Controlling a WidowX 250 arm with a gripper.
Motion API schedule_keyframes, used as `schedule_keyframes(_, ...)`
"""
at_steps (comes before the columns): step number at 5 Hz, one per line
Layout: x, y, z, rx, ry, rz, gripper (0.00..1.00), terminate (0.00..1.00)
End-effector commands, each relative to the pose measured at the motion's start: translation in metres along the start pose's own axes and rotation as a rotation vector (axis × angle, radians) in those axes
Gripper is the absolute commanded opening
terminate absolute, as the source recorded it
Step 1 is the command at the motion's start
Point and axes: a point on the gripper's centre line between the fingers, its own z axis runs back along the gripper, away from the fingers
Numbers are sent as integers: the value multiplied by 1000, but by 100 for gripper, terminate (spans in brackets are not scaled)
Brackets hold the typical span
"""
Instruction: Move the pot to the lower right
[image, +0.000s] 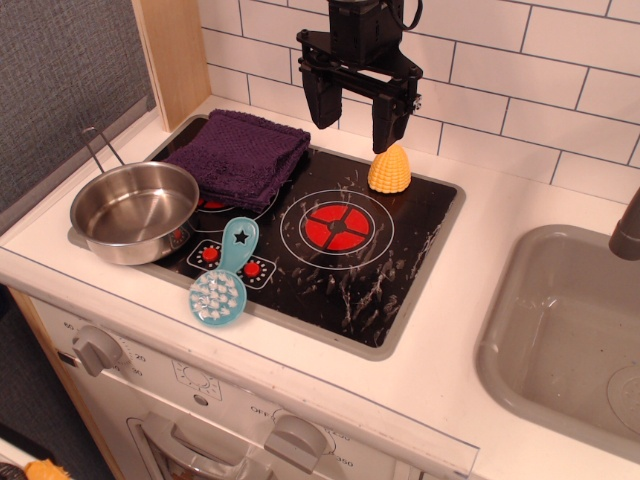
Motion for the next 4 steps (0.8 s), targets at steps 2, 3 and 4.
schedule_keyframes(2, -17, 10, 10, 30, -31, 12, 100, 0)
schedule_keyframes(3, -45, 29, 19, 69, -26, 27, 100, 0)
schedule_keyframes(4, -79, 49, 20, 126, 21, 66, 100, 0)
